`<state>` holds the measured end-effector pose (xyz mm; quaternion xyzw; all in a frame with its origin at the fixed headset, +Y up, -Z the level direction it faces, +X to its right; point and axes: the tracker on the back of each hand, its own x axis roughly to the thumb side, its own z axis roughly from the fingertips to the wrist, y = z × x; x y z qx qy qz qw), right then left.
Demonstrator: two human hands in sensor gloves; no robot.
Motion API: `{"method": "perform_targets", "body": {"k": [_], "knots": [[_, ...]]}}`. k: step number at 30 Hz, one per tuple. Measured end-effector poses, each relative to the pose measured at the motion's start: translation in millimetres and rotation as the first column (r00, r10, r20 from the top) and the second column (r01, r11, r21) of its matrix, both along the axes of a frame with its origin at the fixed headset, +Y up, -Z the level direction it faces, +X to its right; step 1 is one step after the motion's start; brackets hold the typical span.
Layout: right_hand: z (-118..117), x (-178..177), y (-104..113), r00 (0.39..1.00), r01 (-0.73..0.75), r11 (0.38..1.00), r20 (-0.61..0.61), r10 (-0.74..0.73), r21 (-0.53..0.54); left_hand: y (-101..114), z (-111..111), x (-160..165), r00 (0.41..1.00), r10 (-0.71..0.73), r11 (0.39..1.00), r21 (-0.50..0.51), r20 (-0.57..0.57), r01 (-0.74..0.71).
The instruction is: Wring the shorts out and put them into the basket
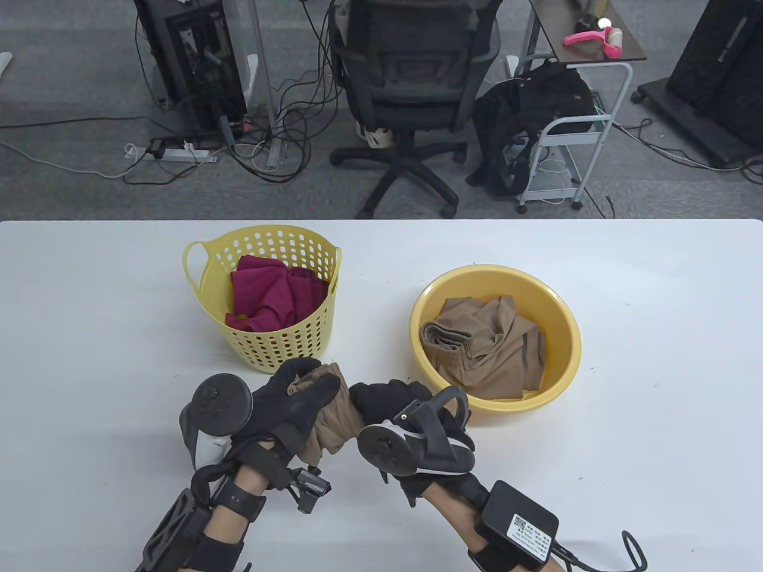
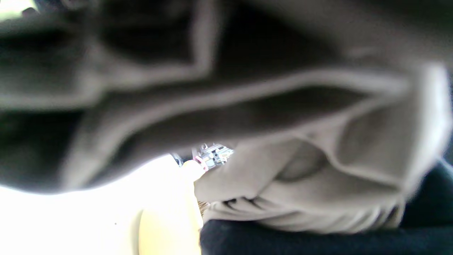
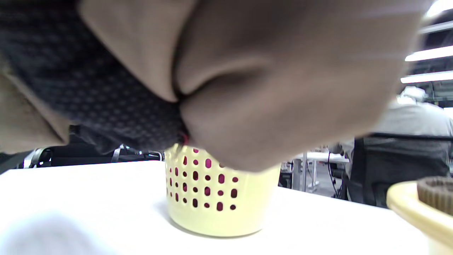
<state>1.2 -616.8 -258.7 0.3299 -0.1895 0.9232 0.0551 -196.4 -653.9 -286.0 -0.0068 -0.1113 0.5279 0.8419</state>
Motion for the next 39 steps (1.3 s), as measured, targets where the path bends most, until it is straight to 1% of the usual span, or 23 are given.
{"method": "perform_targets", "body": {"k": [2, 6, 11, 14, 20, 26, 39], "knots": [[2.6, -0.9, -1.4, 1.000, -0.008, 0.999, -0.013, 0.009, 0.049, -0.9, -0.8, -0.6, 1.000, -0.001, 1.000, -0.008, -0.002, 0.001], [7.4, -4.8, -4.0, 0.997, -0.069, 0.988, -0.025, 0.073, 0.136, -2.3, -3.5, -1.0, 0.999, -0.038, 0.999, -0.034, -0.005, 0.038], [12.2, -12.1, -6.4, 0.985, -0.158, 0.957, -0.027, 0.170, 0.244, -7.8, -6.8, -2.1, 0.999, -0.048, 0.991, -0.125, -0.018, 0.046], [14.1, -15.6, -7.2, 0.978, -0.188, 0.938, -0.028, 0.204, 0.291, -9.8, -8.7, -3.4, 0.999, -0.045, 0.983, -0.181, -0.015, 0.042], [18.0, -19.8, -8.5, 0.963, -0.239, 0.895, -0.024, 0.268, 0.376, -14.6, -12.3, -3.9, 0.999, -0.046, 0.969, -0.241, 0.002, 0.045], [19.2, -19.6, -7.3, 0.958, -0.257, 0.877, -0.015, 0.287, 0.406, -15.3, -13.5, -1.9, 0.999, -0.034, 0.957, -0.286, 0.023, 0.040], [19.2, -15.7, -7.0, 0.962, -0.249, 0.880, -0.005, 0.274, 0.404, -14.4, -15.0, -0.1, 0.999, -0.030, 0.958, -0.283, 0.036, 0.039]]}}
